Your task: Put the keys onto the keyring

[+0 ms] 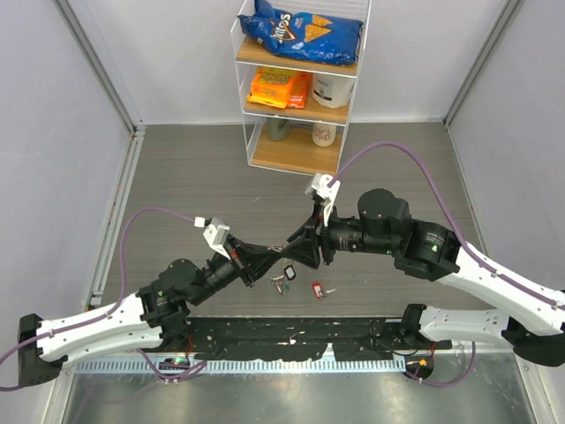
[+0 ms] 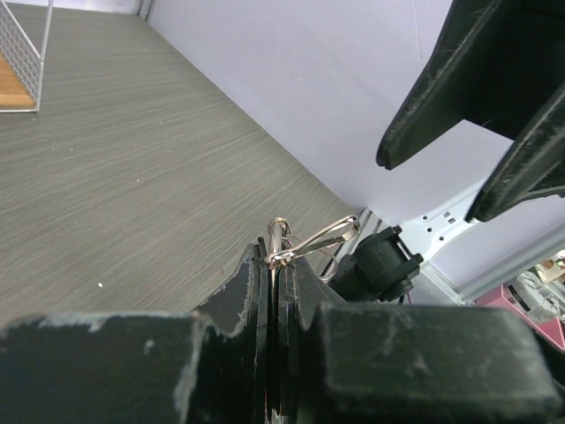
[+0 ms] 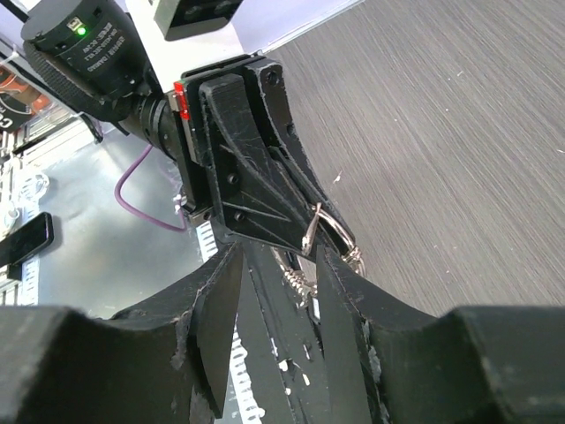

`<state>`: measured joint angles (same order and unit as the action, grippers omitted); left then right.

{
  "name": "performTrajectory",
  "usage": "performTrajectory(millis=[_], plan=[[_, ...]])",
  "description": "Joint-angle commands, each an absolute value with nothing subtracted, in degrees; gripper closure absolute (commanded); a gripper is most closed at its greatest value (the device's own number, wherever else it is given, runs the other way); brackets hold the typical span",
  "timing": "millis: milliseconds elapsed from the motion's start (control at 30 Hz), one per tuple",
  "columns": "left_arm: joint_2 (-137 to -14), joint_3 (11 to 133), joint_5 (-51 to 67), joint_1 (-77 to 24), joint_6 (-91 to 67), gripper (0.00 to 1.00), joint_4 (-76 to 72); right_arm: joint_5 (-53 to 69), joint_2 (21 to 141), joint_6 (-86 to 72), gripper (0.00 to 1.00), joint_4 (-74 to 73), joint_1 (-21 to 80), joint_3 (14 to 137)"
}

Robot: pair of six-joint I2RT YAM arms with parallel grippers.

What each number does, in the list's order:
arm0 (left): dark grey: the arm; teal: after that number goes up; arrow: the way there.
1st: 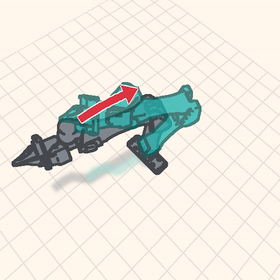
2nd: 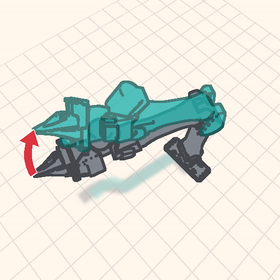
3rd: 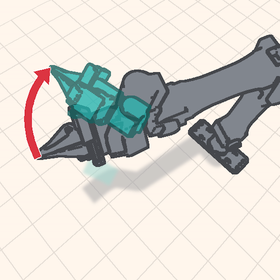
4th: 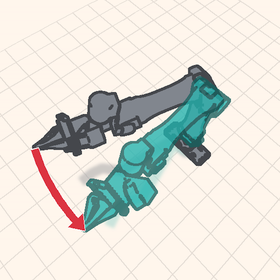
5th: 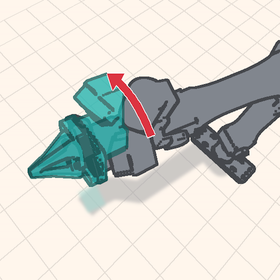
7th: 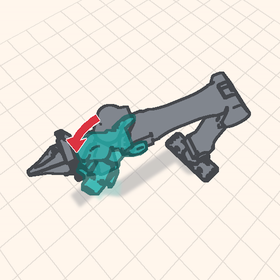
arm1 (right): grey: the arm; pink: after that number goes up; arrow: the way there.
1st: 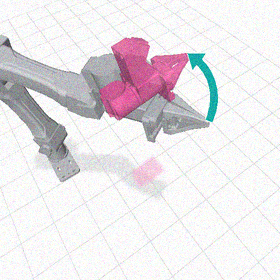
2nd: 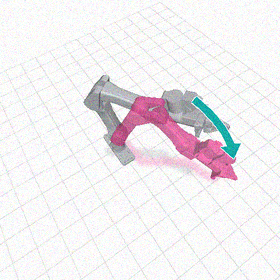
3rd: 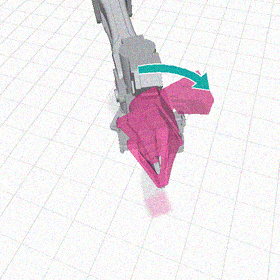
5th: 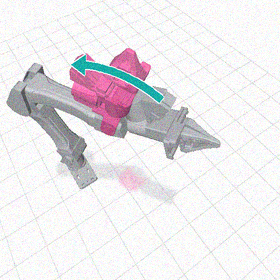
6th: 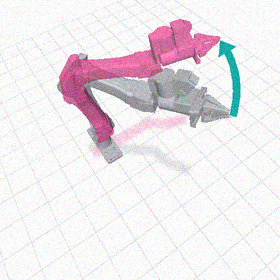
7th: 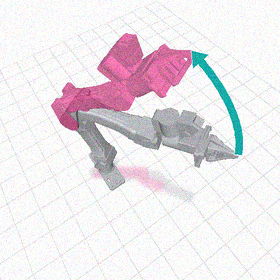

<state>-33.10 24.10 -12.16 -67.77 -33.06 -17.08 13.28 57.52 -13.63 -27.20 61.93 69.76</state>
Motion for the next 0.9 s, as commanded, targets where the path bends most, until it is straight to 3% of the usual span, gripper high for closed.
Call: performTrajectory(millis=[0, 867], plan=[[-31.73, 26.46, -11.87, -67.94, -35.33, 1.00, -20.74, 10.73, 58.44, -12.83, 0.55, -26.54, 63.01, 72.95], [-30.32, 26.10, -11.51, -68.03, -37.62, 1.00, -20.21, 5.98, 62.31, -11.69, 0.60, -27.25, 66.53, 74.79]])
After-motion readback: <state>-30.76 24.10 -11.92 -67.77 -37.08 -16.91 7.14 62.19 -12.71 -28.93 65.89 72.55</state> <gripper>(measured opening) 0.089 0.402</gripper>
